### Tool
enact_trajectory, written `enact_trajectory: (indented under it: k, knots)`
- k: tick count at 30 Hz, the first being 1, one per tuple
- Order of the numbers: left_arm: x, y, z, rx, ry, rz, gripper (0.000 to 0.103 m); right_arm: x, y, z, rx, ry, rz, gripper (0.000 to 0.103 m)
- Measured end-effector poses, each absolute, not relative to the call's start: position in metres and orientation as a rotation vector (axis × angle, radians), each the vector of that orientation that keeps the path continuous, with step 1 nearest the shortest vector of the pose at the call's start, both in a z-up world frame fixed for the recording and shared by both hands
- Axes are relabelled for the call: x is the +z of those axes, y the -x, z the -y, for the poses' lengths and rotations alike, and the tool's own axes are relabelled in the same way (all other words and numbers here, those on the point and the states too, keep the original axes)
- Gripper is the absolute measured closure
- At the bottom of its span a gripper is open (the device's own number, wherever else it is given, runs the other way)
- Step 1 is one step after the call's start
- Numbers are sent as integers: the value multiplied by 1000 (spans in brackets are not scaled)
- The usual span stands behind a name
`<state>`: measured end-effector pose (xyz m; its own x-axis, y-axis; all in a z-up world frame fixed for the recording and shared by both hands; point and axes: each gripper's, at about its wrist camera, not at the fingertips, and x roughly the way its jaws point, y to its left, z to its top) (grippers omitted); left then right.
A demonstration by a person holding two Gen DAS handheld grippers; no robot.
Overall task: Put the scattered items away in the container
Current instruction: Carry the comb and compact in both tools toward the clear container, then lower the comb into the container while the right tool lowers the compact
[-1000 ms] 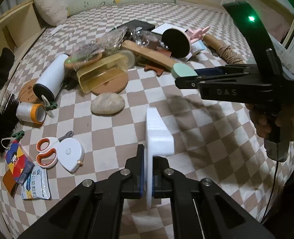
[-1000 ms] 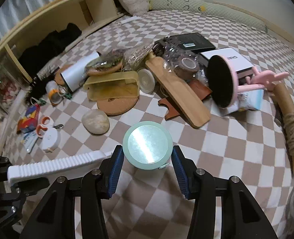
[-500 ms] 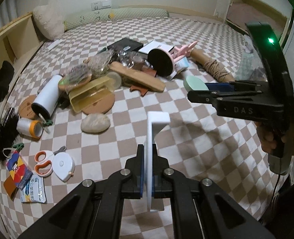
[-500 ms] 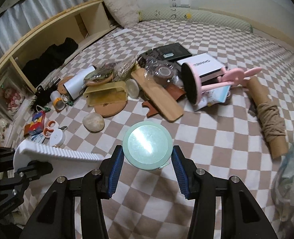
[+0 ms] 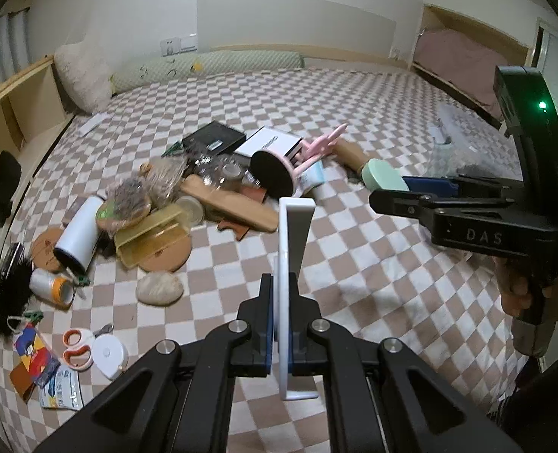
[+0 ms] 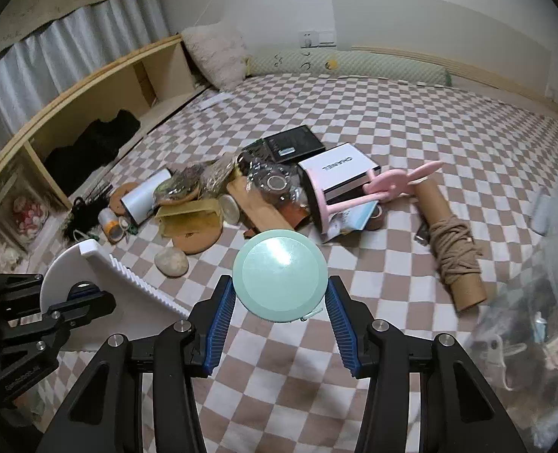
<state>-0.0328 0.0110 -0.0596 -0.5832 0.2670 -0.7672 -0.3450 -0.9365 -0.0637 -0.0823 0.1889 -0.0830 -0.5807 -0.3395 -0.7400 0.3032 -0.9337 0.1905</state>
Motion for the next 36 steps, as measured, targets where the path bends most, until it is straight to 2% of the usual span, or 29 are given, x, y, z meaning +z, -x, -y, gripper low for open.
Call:
enact_trajectory:
  k: [8,22,36]
  knots:
    - [-33,37,-40,2514,1098,-126,98,-45,66,-218,-2587,-1116,50,53]
    - [18,38,-91,2508,862,-118,98,18,19,-273,-2829,-922,-147,53]
    - [43,34,-138,2476,746,-149,98,39,-15,-364,-3011,-866,-30,53]
